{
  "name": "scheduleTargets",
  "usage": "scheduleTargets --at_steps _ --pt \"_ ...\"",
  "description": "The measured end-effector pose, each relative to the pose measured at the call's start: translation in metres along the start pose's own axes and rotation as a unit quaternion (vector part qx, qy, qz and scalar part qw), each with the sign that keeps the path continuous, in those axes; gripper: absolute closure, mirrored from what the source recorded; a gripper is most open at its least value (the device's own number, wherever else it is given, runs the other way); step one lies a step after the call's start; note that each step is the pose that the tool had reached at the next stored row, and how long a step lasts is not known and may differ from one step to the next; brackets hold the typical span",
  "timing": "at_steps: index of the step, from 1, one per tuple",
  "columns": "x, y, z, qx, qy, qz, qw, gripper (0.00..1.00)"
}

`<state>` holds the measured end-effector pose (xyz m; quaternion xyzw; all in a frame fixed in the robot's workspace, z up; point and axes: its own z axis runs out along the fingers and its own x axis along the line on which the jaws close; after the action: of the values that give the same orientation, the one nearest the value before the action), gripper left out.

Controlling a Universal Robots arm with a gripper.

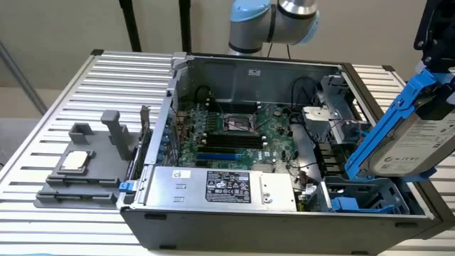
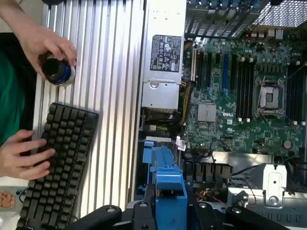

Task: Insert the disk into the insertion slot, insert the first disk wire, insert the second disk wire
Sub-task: 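Insert the disk into the insertion slot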

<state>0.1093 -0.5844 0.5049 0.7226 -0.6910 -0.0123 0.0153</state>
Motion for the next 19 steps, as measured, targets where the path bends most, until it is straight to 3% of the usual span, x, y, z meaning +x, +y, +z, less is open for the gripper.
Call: scheduleTargets --at_steps 15,19 --pt "0.0000 -0.0001 0.0017 -0.0001 0.0000 0.000 1.0000 0.67" --pt "-0.0001 -0.0003 0.0072 0.0001 -0.0035 0.000 1.0000 0.67"
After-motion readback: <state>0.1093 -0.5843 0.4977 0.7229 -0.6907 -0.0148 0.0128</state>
